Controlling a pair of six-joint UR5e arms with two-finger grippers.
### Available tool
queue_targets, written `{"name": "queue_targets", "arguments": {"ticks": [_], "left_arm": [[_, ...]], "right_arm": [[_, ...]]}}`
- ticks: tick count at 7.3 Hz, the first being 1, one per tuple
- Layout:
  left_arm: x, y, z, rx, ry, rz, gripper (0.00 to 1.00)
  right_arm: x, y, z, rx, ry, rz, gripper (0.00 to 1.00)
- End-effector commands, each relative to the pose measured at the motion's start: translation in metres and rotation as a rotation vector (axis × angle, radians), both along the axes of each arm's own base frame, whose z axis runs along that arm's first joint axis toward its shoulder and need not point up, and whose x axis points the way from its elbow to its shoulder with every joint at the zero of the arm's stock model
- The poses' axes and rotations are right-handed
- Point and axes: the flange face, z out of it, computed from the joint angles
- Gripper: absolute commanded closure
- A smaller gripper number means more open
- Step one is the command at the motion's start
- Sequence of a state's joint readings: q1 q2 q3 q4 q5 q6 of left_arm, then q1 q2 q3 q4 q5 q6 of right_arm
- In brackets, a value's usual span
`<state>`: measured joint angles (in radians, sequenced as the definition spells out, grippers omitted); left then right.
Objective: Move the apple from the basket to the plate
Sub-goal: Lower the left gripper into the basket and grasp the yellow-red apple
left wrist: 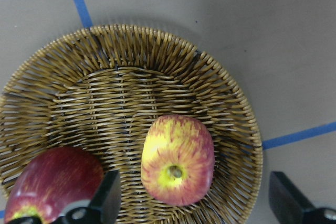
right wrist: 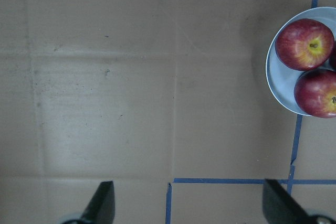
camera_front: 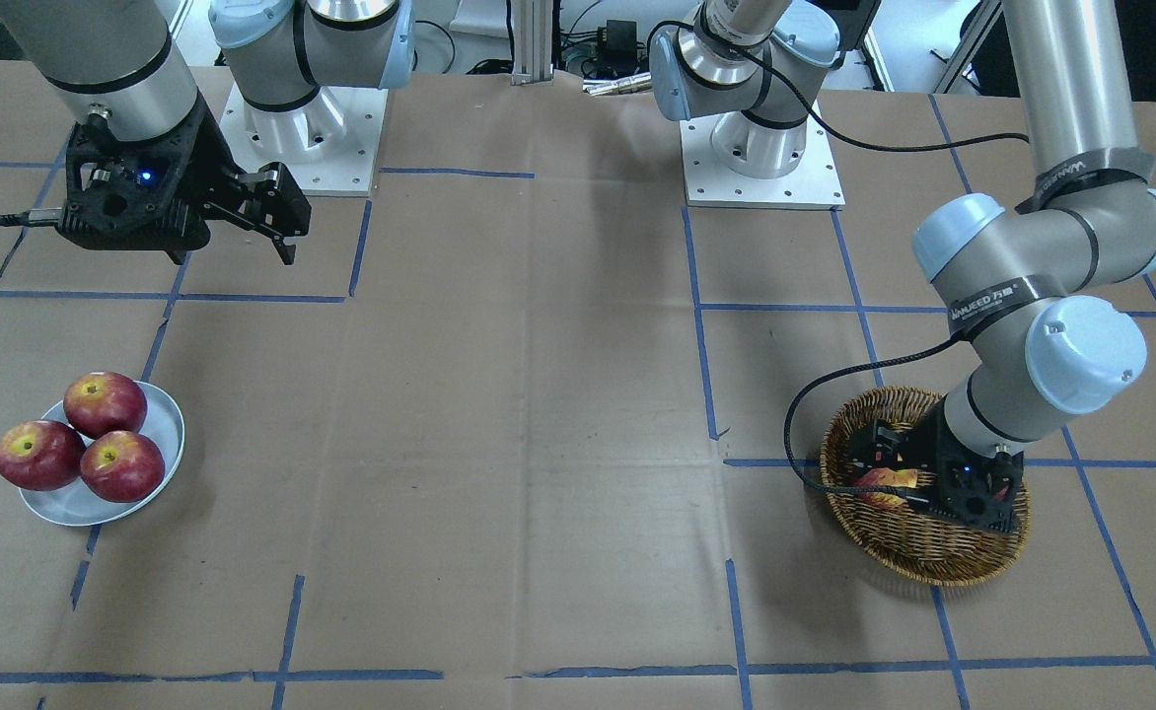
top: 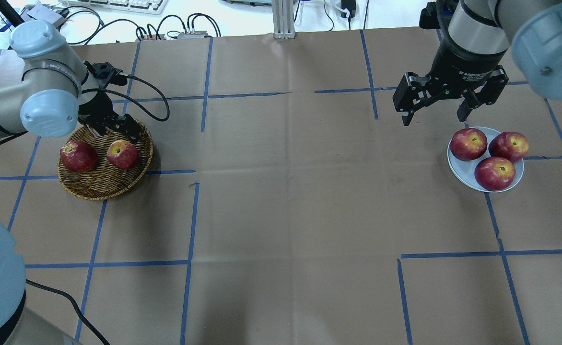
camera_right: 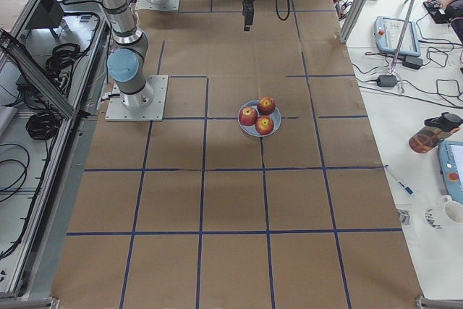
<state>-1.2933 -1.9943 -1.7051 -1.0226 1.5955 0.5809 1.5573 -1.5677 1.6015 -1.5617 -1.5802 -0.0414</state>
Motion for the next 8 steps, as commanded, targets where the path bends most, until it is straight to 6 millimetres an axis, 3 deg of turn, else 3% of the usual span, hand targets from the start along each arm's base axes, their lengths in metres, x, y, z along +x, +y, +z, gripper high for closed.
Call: {"name": "queue_targets", "arguments": {"ticks": [1,3,6,8], "left_arm": [[0.003,-0.006,-0.027,0.005,0.005,0.0,0.01],[-0.004,0.015,-0.046,0.052,0.017,0.001,0.01],[-0.003,0.021,-0.053,0.066,0.013,0.007,0.04],[-0.003,0.021,-0.055,0.066,0.008,0.005,0.4]], "right_arm": [[0.001,0.0,0.0,0.0,0.0,0.001,0.0],[0.001,0.0,0.0,0.0,0.0,0.001,0.0],[0.0,0.0,0.0,0.0,0.001,0.003,0.0],[0.0,-0.001,0.001,-0.003,-0.003,0.001,0.0]]}}
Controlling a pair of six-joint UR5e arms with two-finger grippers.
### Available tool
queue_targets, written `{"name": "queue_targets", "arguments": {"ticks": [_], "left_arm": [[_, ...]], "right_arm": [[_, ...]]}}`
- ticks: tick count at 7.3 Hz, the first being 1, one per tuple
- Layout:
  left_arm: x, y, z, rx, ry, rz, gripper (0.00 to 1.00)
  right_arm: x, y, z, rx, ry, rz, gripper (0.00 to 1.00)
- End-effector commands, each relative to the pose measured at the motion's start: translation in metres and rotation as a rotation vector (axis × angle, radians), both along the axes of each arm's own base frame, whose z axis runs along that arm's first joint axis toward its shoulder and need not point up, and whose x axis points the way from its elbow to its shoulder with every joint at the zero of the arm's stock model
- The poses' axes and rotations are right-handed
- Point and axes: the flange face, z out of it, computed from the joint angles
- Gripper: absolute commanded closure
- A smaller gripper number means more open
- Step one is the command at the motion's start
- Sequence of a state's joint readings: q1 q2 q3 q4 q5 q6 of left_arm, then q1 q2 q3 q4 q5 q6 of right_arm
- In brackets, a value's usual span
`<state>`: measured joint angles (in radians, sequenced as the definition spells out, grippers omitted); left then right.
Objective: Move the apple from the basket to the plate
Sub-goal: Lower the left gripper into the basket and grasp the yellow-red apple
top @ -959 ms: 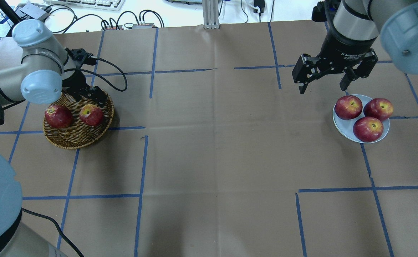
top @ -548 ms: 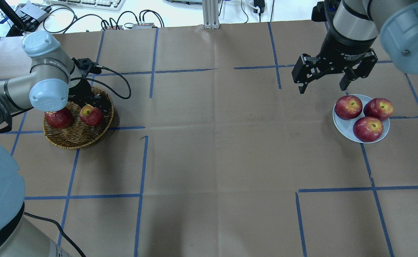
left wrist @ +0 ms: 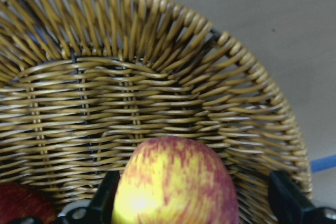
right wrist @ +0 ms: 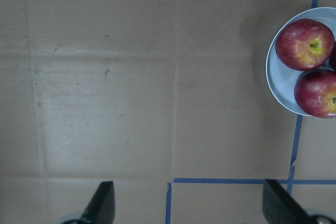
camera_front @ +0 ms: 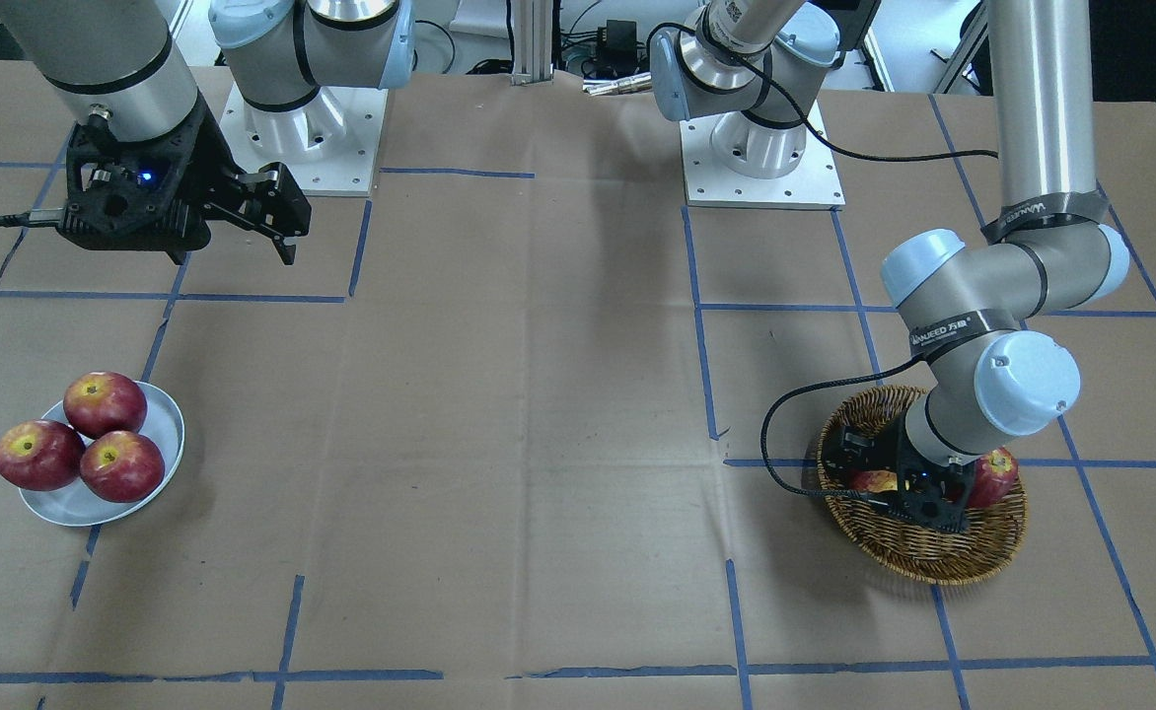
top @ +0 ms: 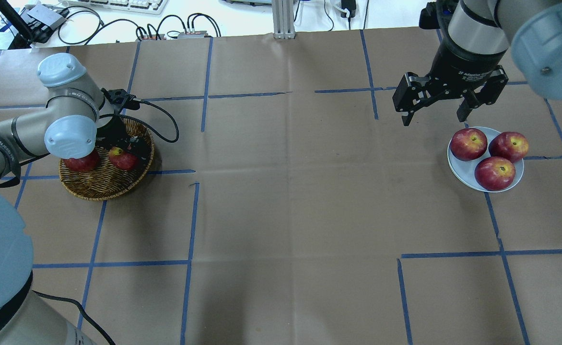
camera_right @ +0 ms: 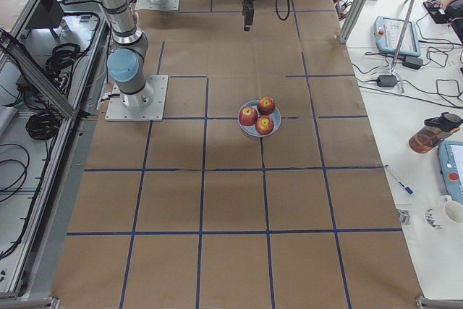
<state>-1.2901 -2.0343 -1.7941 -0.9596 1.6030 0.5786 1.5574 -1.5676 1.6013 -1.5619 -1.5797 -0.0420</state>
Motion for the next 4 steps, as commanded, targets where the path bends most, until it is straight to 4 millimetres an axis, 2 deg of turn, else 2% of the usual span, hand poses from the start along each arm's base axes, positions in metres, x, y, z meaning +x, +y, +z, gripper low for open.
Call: {"name": "queue_targets", "arguments": {"ticks": [1,2,3,4], "left_arm": [[0.001,0.0,0.008,-0.002,-0.005,0.002,0.52],[0.001,-0.006,0.025,-0.034,-0.015,-0.001,0.54],[-0.008,-0.003,0.052,-0.075,-0.025,0.015,0.53],[-0.023,0.002,0.072,-0.088,-0.022,0.115,0.53]], "right_arm": [[0.0,0.0,0.0,0.002,0.002,0.001,0.0],[0.0,0.0,0.003,-0.007,0.0,-0.001,0.0],[0.0,-0.001,0.005,-0.012,-0.003,-0.001,0.0],[0.0,-0.002,0.008,-0.017,-0.003,-0.001,0.0]]}}
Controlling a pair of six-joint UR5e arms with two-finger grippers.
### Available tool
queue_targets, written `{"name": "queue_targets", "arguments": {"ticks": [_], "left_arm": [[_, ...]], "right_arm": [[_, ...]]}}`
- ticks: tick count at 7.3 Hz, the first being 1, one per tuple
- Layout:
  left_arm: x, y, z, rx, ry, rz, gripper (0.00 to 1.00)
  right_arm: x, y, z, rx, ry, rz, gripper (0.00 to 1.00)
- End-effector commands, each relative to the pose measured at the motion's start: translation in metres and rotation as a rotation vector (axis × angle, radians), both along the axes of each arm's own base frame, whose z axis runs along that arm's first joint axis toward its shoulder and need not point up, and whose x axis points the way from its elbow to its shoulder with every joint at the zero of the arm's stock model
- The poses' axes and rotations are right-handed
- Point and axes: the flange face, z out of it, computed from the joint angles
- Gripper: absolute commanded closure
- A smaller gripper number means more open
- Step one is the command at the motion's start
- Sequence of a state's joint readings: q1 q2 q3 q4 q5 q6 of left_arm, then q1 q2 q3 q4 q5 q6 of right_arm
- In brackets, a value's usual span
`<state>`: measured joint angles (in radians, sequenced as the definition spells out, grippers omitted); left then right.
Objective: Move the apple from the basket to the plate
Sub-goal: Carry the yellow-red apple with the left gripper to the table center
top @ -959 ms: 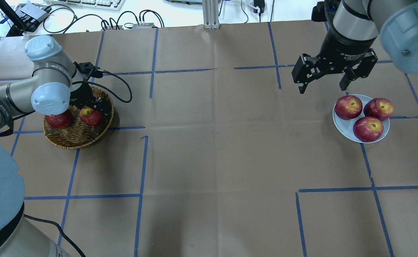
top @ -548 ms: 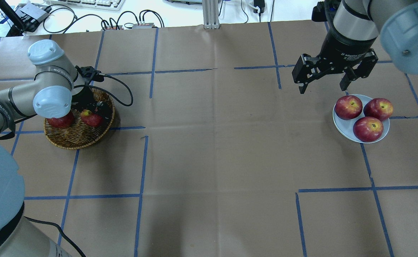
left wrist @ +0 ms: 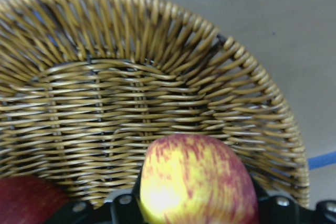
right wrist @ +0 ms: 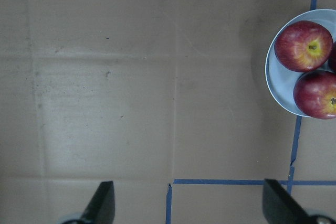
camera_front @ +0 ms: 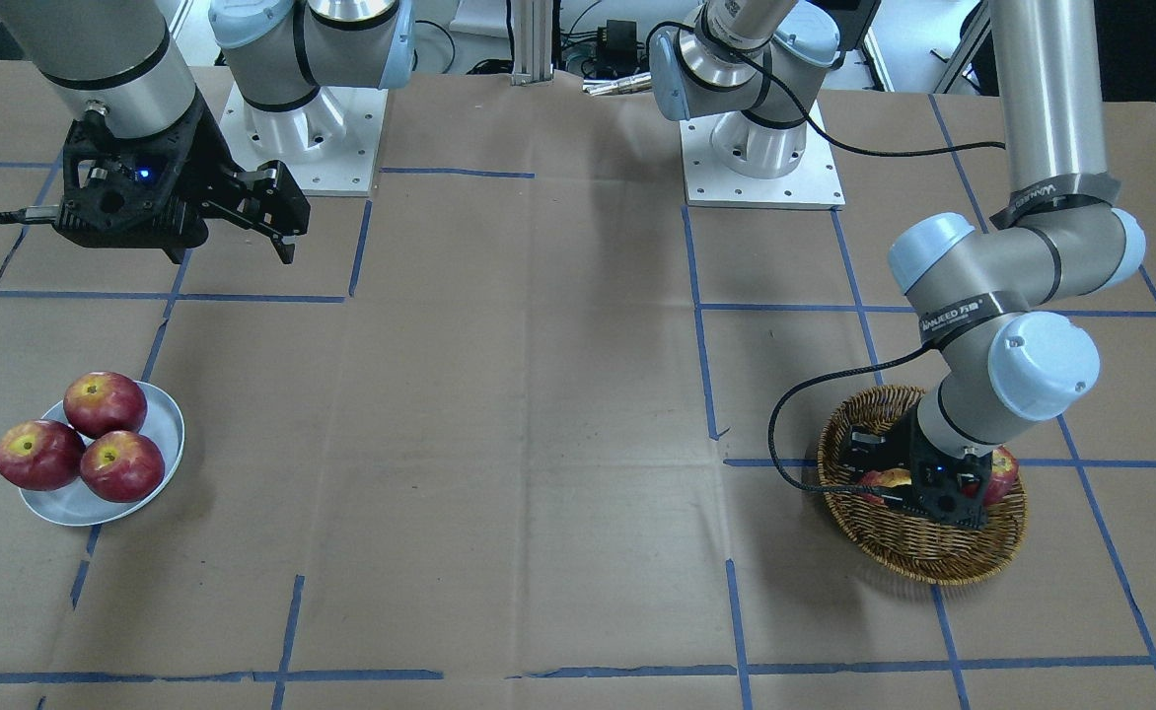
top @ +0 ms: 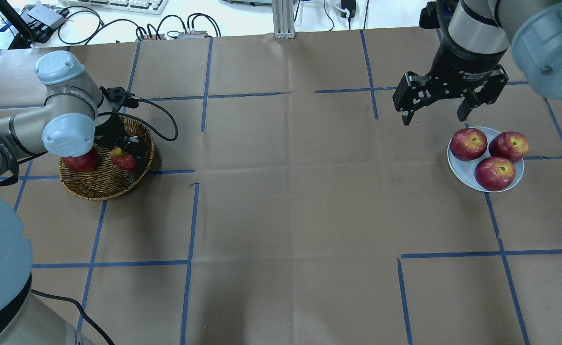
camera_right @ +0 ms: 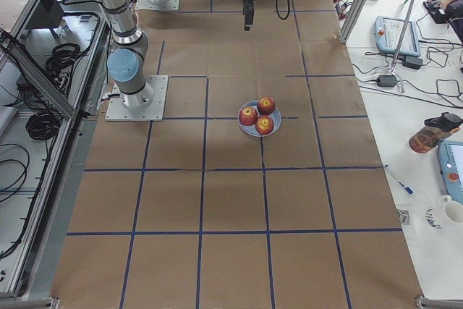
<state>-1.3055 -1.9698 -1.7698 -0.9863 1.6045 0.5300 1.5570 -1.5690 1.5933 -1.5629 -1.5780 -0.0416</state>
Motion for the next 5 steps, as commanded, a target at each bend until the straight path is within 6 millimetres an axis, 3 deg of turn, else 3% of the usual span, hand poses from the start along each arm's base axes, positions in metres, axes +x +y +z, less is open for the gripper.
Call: {"name": "queue_targets", "arguments": {"ticks": [1,3,5], "left_arm": [[-0.067,0.01,0.043,-0.048,0.0,0.103,0.51],[-0.18,0.024,0.057,-0.082,0.009,0.17,0.5],[-0.28,0.041,0.055,-0.089,0.04,0.253,0.5]], "right_arm": [[0.0,-0.001,0.003,-0.005,-0.001,0.0,0.0],[0.0,-0.001,0.003,-0.005,0.002,0.0,0.0],[0.0,-0.001,0.003,-0.005,0.002,0.0,0.0]]}}
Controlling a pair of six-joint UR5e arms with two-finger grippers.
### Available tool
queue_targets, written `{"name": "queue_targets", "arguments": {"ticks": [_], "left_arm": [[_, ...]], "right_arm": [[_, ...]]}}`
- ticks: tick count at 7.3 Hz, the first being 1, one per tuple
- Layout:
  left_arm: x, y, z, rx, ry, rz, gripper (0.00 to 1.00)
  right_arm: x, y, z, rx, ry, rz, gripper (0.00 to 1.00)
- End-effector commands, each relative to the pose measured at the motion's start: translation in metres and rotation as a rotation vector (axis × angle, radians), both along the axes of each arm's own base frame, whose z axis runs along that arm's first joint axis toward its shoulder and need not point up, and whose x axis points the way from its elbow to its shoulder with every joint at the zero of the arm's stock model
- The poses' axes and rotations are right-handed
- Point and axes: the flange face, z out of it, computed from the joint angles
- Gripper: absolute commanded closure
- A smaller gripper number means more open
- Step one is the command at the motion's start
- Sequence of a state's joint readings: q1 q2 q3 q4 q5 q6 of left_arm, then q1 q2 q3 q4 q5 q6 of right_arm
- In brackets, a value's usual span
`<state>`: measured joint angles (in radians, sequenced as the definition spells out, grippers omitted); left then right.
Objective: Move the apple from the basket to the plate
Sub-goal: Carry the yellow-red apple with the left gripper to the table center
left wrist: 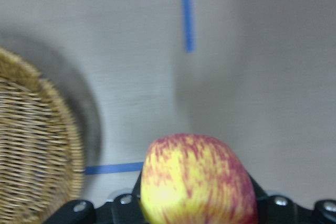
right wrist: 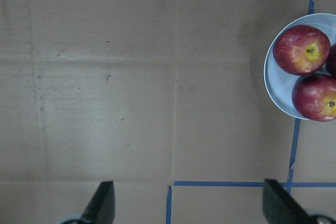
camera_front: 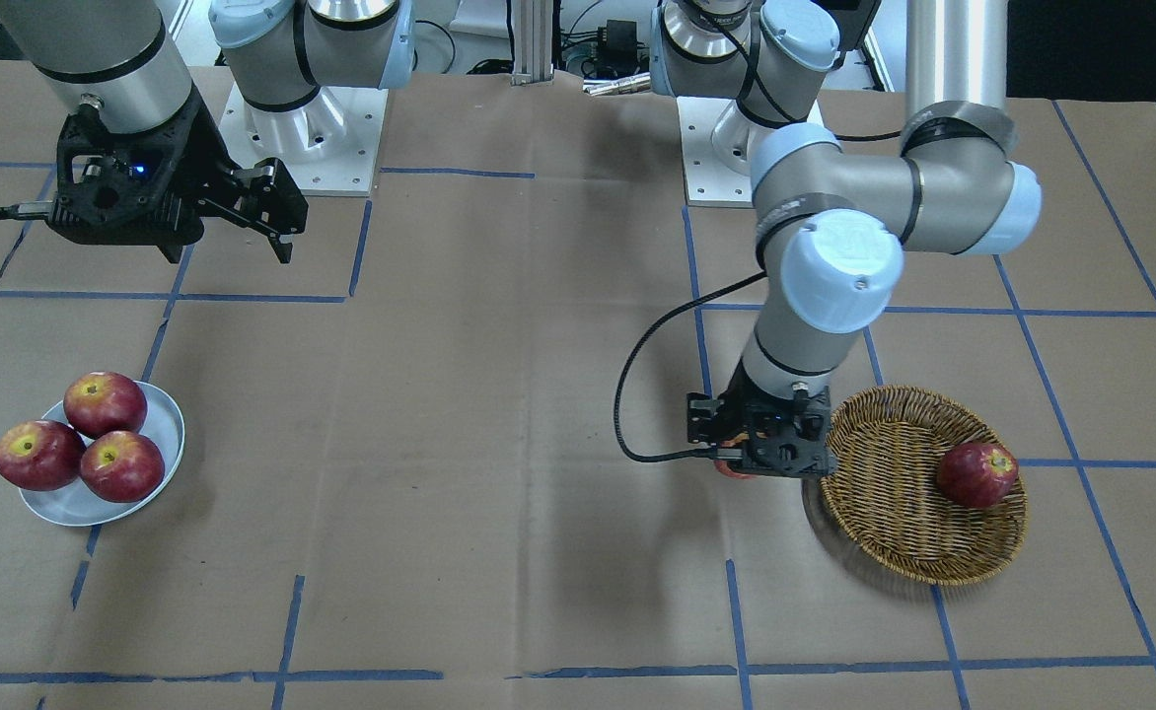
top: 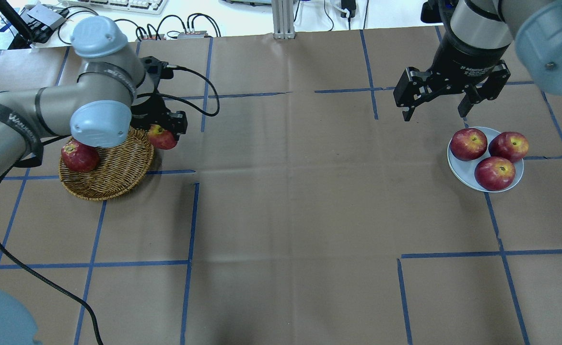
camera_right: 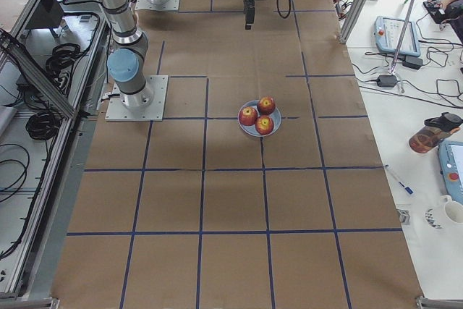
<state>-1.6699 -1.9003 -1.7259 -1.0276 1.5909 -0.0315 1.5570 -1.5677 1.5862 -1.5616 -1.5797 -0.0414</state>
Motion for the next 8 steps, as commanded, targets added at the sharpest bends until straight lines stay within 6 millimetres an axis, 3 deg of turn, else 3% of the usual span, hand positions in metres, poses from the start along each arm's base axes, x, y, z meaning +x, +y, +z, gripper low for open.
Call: {"name": "queue_targets", "arguments": {"ticks": [1,3,4,6,8], "left_arm": [[-0.105,0.022,-0.019,0.019,0.046,0.077,0.5],[-0.163,0.032,-0.038,0.015,0.048,0.09,0.5],[-0.167,0.028,-0.058,0.038,0.04,0.078,0.5],[-0.177,0.019,-0.068,0.005,0.062,0.066,0.48],[-0.184,0.012,-0.1,0.022,0.056,0.051,0.47]], "right_arm": [[0.0,0.0,0.0,0.0,0.0,0.0,0.0],[0.0,0.0,0.0,0.0,0.0,0.0,0.0],[0.0,0.0,0.0,0.0,0.0,0.0,0.0],[0.0,0.0,0.0,0.0,0.0,0.0,0.0],[0.0,0.0,0.001,-0.002,0.0,0.0,0.0]]}}
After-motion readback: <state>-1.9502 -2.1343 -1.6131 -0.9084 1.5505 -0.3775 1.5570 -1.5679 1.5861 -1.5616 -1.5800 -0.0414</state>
